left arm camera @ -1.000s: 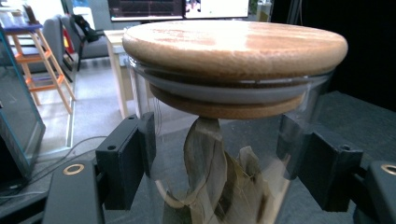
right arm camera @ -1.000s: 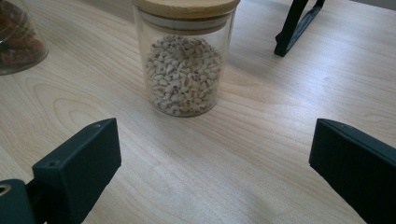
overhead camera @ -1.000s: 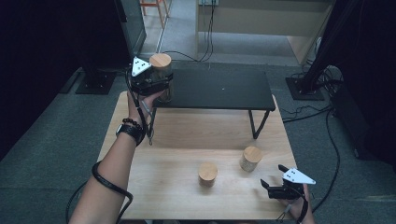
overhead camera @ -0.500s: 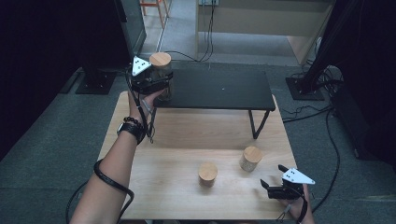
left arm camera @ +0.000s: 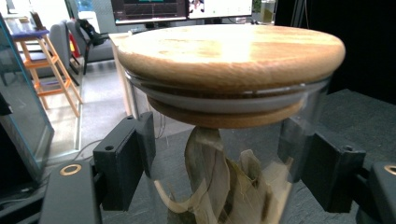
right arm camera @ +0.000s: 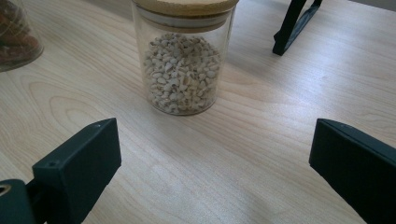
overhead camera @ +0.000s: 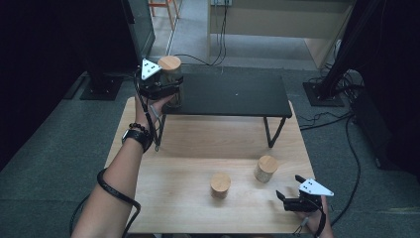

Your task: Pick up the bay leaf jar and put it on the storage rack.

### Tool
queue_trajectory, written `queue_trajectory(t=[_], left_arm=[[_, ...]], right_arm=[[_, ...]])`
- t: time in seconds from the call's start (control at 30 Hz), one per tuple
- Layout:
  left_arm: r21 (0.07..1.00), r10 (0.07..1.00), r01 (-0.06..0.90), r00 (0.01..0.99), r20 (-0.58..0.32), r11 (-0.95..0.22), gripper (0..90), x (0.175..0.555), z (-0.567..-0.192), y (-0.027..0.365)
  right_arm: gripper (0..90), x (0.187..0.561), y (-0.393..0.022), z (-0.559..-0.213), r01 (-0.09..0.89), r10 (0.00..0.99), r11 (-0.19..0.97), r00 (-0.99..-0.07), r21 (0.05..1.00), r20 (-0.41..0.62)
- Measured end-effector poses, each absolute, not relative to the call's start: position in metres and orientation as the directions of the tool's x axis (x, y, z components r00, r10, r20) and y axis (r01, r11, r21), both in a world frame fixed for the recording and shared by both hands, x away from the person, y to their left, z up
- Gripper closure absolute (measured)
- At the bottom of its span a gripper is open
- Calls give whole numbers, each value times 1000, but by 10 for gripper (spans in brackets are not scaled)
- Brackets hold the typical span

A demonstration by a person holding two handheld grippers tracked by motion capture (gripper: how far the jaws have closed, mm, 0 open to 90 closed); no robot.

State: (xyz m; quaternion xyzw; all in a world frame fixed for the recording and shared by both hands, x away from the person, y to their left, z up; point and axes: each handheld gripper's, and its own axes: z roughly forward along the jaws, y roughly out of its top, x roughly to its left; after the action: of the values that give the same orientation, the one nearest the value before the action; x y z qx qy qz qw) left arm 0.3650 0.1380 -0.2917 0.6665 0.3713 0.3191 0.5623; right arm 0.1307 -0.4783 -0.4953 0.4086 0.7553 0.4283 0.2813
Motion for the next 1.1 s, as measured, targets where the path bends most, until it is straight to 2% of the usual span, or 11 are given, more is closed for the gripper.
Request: queue_trajectory(t=[0.13,0.2,0.37,0.7,1.1], left_arm=[[986,847,143,532,-6,-84,207,367,-291,142],[986,853,147,522,-10,-78,106,365,-291,141],[987,857,149,514,-25,-61,102,361,-293,143],[989,853,118,522,15,-90,102,346,-290,150],[993,838,88,545,22,-84,101,321,-295,172]], right_arm=[[20,131,-479,-495,375,857,298,-510,878,-73],[20,131,-479,-495,374,857,299,-510,878,-74],[20,131,-478,-495,375,858,299,-509,877,-75],[20,130,-478,-495,375,857,302,-509,877,-78],[20,130,-477,-495,375,858,302,-507,876,-79]])
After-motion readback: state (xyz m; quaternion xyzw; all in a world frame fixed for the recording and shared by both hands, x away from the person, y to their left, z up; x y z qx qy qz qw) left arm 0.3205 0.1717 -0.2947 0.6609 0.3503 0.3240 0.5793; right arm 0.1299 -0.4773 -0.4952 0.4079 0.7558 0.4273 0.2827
